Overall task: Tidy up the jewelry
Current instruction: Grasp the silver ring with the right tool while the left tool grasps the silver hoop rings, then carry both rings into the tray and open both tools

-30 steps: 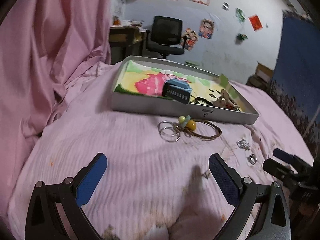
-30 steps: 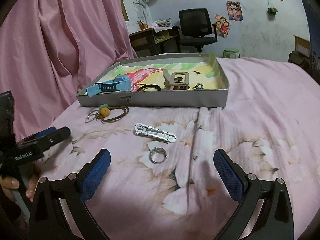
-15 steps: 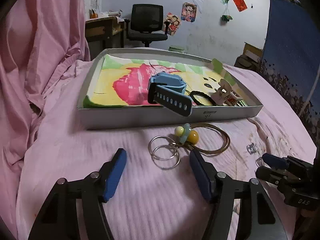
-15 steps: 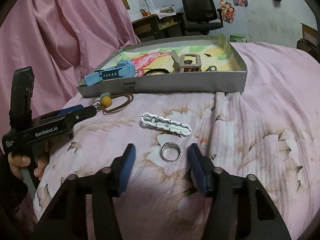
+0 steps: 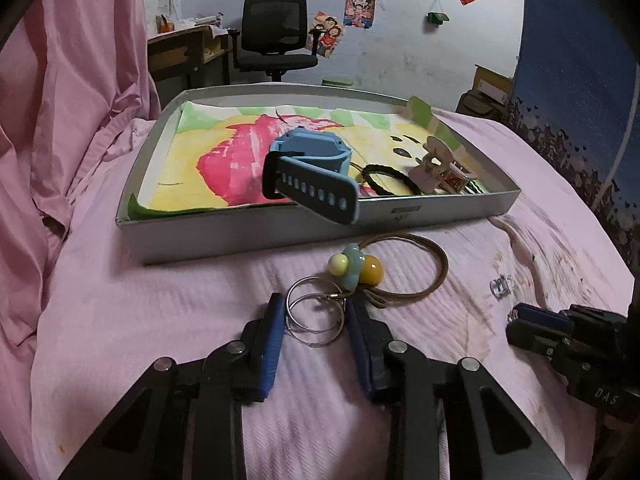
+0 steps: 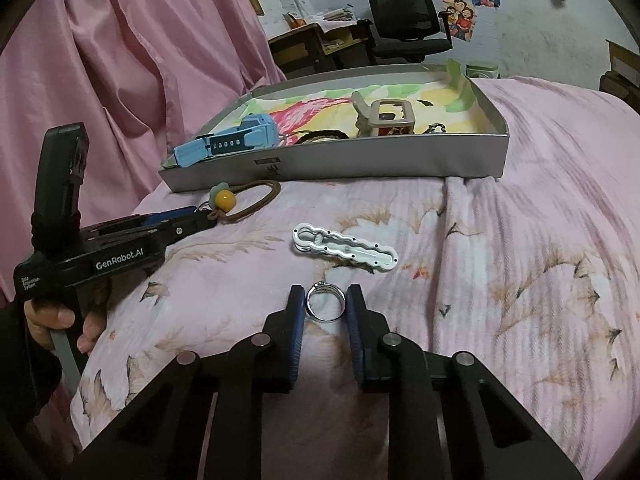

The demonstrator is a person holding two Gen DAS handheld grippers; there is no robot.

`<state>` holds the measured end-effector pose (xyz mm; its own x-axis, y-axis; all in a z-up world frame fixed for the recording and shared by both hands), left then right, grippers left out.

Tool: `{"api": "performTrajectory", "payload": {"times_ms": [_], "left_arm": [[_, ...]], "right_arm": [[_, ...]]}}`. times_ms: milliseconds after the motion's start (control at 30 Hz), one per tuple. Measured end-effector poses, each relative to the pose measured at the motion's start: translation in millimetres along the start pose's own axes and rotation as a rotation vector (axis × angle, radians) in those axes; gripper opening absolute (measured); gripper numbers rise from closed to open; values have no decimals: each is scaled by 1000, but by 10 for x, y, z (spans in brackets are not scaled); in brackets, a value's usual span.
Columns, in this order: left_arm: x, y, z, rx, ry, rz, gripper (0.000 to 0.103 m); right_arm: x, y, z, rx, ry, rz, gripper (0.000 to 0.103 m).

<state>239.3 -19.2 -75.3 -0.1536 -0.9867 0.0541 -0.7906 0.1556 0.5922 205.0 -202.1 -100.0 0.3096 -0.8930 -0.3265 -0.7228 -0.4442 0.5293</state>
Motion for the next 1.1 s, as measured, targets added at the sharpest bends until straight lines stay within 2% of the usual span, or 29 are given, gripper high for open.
{"api": "performTrajectory", "payload": {"times_ms": [333, 533, 767, 1100], "left_arm": [[95, 308, 154, 71, 11, 12, 30], [141, 478, 144, 130, 9, 0, 29], [244, 750, 37, 244, -29, -37, 29], [296, 1052, -368, 446, 12, -97, 29]], "right_arm": [[-90, 10, 22, 11, 28, -27, 19], [-172, 101, -10, 50, 87, -24, 19], [-235, 324, -165, 159, 133, -13, 19], [-242, 743, -564, 403, 157, 24, 19]]}}
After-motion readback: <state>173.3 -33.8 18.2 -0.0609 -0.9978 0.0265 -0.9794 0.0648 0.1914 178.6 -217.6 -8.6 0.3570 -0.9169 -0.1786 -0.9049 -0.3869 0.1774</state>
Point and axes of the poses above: each gripper's, at about its wrist camera, not at the fingertips, and y roughly against the way its jaws point, x to its right, z to its underside, the point moved 6 cm from there along -y, roughly the way its jaws point, and after that the axes turned 11 degrees about x, right-handed, at the moved point
